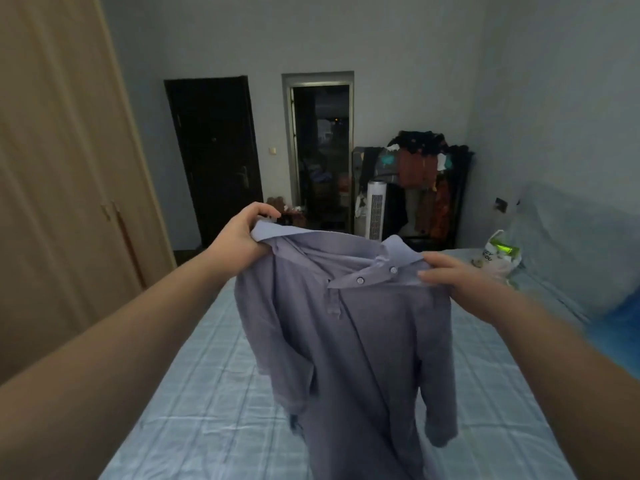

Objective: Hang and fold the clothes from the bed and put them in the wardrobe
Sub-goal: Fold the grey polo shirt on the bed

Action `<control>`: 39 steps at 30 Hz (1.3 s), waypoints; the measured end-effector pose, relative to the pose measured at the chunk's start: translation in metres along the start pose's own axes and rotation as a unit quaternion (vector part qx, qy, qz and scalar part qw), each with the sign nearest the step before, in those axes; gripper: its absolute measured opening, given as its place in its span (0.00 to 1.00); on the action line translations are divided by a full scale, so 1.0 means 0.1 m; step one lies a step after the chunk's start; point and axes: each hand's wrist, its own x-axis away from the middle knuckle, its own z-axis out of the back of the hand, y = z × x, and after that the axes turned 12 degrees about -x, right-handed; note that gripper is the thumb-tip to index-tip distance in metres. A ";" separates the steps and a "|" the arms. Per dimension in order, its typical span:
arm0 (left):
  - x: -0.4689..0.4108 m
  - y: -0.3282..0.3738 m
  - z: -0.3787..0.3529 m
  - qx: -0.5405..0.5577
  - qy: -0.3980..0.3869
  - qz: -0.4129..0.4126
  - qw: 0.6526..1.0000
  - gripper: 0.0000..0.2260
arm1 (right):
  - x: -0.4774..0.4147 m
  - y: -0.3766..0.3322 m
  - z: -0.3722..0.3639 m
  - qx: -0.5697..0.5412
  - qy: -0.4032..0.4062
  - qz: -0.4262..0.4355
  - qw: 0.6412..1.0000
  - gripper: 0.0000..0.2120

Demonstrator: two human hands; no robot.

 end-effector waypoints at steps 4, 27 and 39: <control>0.03 -0.07 0.31 -0.152 -0.051 -0.013 0.987 0.23 | -0.11 -0.08 -0.02 0.130 0.107 0.136 0.976 0.05; 0.57 -0.62 1.63 -0.193 -0.183 0.049 0.963 0.15 | -0.32 -0.46 -1.23 0.326 0.216 0.229 0.891 0.10; 0.86 -1.22 1.74 -0.262 -0.169 0.064 0.948 0.03 | 0.04 -0.39 -1.81 0.389 0.195 0.149 0.888 0.06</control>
